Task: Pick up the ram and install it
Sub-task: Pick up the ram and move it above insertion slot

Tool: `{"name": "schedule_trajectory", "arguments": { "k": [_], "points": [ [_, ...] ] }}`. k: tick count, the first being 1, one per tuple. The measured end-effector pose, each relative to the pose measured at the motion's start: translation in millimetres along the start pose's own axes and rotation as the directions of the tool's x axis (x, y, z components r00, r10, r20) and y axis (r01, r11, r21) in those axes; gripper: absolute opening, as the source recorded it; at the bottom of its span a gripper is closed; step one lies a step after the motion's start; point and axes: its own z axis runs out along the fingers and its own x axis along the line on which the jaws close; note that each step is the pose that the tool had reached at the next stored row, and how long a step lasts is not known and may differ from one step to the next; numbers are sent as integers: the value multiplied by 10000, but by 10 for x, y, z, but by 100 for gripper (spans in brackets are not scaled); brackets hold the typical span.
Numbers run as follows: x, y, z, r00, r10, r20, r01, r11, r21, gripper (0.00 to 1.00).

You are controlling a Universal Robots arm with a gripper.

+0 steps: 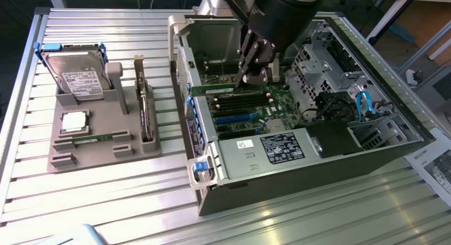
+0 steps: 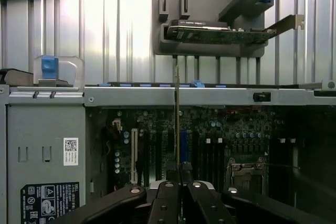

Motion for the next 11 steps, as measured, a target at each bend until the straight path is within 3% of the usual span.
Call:
{"name": "schedule_trajectory", "arguments": {
  "k": [5,11],
  "points": [
    [15,-108,-5,10000,-4,25,4,10000,-3,12],
    [37,-301,-15,10000,-15,72,15,10000,-9,12]
  ]
}}
